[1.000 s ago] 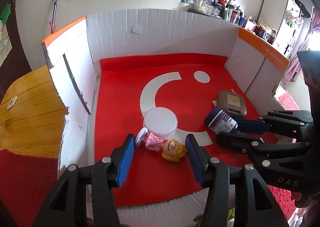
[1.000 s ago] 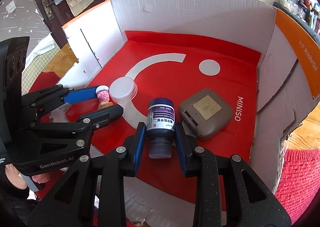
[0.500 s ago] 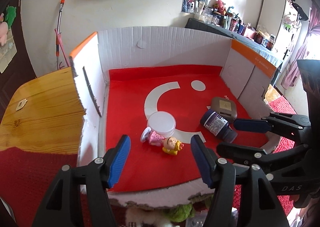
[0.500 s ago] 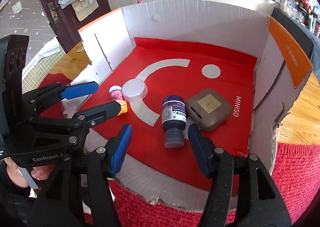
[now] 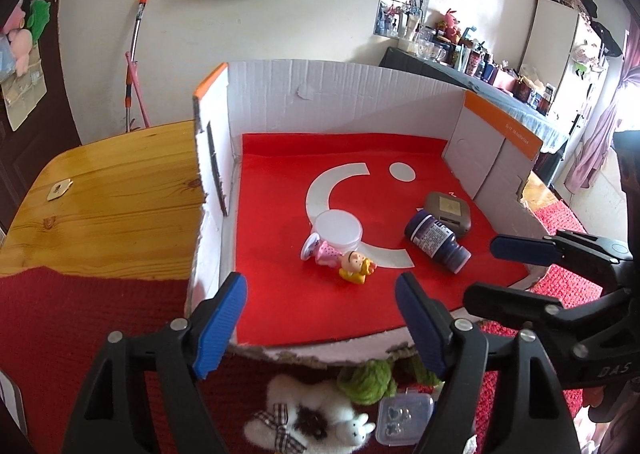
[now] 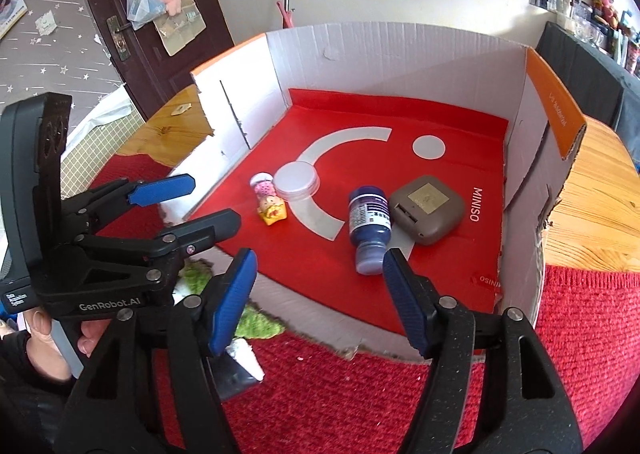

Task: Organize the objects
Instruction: 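Withdraw both open grippers from the box toward the items on the rug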

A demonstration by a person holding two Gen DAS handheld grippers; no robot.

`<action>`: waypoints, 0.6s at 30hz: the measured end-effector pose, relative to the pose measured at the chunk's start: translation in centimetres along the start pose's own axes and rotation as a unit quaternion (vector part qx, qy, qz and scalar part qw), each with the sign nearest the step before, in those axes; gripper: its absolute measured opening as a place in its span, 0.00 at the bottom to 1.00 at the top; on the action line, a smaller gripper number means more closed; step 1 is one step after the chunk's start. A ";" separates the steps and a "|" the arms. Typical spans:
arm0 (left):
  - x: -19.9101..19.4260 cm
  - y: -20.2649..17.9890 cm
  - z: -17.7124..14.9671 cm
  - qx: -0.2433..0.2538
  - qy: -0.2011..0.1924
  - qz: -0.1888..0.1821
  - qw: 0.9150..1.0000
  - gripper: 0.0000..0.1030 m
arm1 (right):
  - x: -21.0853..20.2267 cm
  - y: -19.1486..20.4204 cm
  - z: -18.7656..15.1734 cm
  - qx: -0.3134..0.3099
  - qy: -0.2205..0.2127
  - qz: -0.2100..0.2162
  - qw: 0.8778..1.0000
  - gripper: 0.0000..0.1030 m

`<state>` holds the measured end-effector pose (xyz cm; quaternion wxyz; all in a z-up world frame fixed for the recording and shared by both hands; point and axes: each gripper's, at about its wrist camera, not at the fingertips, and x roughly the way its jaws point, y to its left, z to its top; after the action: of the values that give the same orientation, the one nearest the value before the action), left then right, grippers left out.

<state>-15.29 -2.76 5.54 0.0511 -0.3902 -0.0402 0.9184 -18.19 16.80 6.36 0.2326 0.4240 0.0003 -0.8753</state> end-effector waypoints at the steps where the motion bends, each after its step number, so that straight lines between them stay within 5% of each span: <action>1: -0.1 0.1 -0.1 -0.003 -0.001 0.000 1.000 0.79 | -0.2 0.1 0.0 0.000 -0.003 0.000 1.000 0.67; 18: -2.3 0.0 -1.2 -0.003 -0.021 0.006 1.000 0.87 | -1.9 1.1 -1.4 0.011 -0.028 0.005 1.000 0.83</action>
<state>-12.83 -3.03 6.35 0.0434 -0.3709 -0.0414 0.9267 -15.72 16.88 7.09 0.2321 0.4020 -0.0179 -0.8856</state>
